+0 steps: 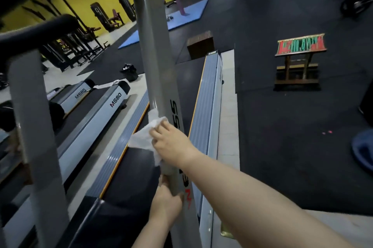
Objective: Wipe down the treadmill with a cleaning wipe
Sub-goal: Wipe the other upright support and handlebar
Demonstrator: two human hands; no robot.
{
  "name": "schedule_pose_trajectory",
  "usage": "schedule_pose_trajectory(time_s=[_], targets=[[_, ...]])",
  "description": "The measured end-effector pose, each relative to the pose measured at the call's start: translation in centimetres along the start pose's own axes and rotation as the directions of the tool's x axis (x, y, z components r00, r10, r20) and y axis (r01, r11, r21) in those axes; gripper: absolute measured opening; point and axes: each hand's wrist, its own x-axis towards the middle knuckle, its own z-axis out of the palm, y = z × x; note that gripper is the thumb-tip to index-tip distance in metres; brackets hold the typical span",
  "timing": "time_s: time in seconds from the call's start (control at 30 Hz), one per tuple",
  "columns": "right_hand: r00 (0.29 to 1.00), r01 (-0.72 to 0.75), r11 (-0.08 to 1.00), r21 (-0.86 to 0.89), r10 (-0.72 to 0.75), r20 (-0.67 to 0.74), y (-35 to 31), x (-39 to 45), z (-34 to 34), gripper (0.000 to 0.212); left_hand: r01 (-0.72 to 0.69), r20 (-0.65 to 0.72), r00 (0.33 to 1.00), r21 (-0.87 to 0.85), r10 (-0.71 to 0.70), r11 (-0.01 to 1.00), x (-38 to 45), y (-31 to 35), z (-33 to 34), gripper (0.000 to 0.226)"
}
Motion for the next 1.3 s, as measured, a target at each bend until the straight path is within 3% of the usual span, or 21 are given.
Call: schedule_pose_trajectory(time_s=[0.17, 0.27, 0.4, 0.47, 0.57, 0.67, 0.73, 0.83, 0.9, 0.97, 1.07, 1.17, 1.23, 1.3], targets=[[0.997, 0.038, 0.999, -0.036, -0.041, -0.062, 8.0, 3.1, -3.4, 0.046, 0.126, 0.044, 0.991, -0.037, -0.124, 0.991, -0.1, 4.3, -1.4, 0.078], [0.998, 0.023, 0.998, -0.056, -0.026, -0.055, 12.4, 6.6, -5.1, 0.051, 0.039, -0.012, 0.999, -0.064, -0.04, 0.997, 0.9, 7.5, -2.5, 0.081], [0.94, 0.341, 0.94, -0.013, -0.341, -0.002, 11.9, 6.1, -4.4, 0.043, 0.052, -0.127, 0.989, -0.149, -0.071, 0.987, 3.0, 11.1, -4.6, 0.088], [0.901, 0.426, 0.905, 0.011, -0.425, 0.084, 11.9, 5.5, -4.7, 0.044, 0.089, -0.143, 0.983, -0.158, -0.112, 0.983, 3.2, 13.3, -5.6, 0.085], [0.917, 0.395, 0.917, -0.058, -0.39, 0.078, 15.5, 7.4, -7.0, 0.05, 0.074, -0.159, 0.982, -0.161, -0.1, 0.984, 3.4, 15.0, -6.7, 0.082], [0.965, 0.204, 0.963, -0.175, -0.228, -0.128, 20.9, 11.2, -9.1, 0.055, 0.052, -0.173, 0.981, -0.175, -0.083, 0.983, 3.8, 16.4, -7.9, 0.079], [0.978, 0.167, 0.972, -0.164, -0.184, -0.098, 23.0, 12.8, -9.2, 0.054, 0.01, -0.201, 0.978, -0.195, -0.05, 0.981, 4.5, 17.6, -8.9, 0.077], [0.949, 0.307, 0.936, -0.173, -0.315, -0.021, 22.0, 11.6, -8.8, 0.052, -0.035, -0.214, 0.977, -0.208, -0.011, 0.977, 5.3, 19.3, -10.2, 0.076], [0.885, 0.466, 0.877, -0.117, -0.462, 0.059, 21.0, 9.5, -8.3, 0.052, -0.034, -0.19, 0.982, -0.252, -0.015, 0.967, 5.3, 20.1, -10.7, 0.075], [0.869, 0.492, 0.862, -0.12, -0.494, 0.016, 22.6, 10.3, -9.4, 0.049, -0.027, -0.16, 0.987, -0.249, -0.014, 0.968, 5.1, 20.7, -11.0, 0.072], [0.935, 0.3, 0.945, -0.128, -0.318, -0.155, 27.1, 15.1, -12.1, 0.051, -0.049, -0.155, 0.988, -0.263, 0.008, 0.964, 5.0, 21.3, -11.6, 0.07], [0.98, 0.094, 0.993, -0.075, -0.106, -0.171, 30.0, 17.7, -14.5, 0.062, -0.057, -0.162, 0.987, -0.279, 0.012, 0.959, 5.7, 22.2, -12.4, 0.07], [0.971, 0.166, 0.985, -0.04, -0.171, -0.168, 29.3, 16.9, -13.5, 0.062, -0.047, -0.176, 0.984, -0.269, -0.001, 0.962, 6.1, 22.9, -12.6, 0.07], [0.911, 0.395, 0.918, -0.012, -0.394, -0.121, 27.6, 15.0, -11.7, 0.06, -0.059, -0.2, 0.98, -0.235, 0.011, 0.97, 6.6, 23.5, -12.7, 0.07]])
